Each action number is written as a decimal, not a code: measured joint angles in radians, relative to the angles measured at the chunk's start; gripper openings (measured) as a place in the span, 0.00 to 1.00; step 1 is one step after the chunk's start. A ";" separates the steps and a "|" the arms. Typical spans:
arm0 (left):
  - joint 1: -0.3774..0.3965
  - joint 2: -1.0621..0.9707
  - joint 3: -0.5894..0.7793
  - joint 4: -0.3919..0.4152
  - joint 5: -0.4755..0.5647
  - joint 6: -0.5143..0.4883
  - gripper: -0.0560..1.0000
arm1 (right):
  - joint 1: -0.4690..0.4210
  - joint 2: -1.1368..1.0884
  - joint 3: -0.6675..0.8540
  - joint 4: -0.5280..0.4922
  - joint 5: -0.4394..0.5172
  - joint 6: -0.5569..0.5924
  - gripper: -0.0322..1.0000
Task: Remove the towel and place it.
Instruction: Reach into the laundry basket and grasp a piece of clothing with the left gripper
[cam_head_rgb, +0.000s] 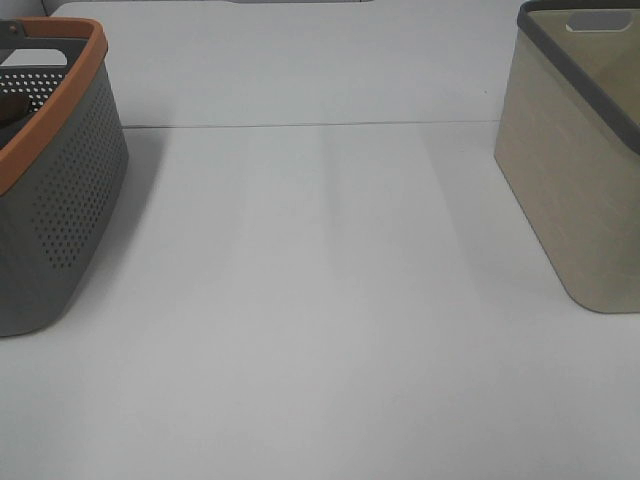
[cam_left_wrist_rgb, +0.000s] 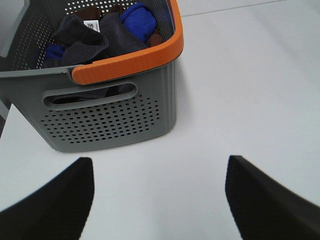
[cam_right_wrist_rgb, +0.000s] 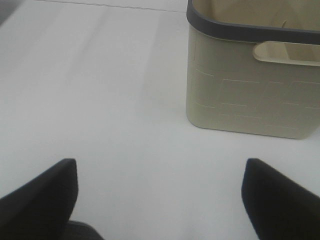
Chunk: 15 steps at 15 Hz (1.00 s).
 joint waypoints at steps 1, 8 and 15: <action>0.000 0.000 0.000 0.000 0.000 0.000 0.72 | 0.000 0.000 0.000 0.000 0.000 0.000 0.84; 0.000 0.000 0.000 0.000 0.000 0.000 0.72 | 0.000 0.000 0.000 0.000 0.000 0.000 0.84; 0.000 0.000 0.000 0.000 0.000 0.000 0.72 | 0.000 0.000 0.000 0.000 0.000 0.000 0.84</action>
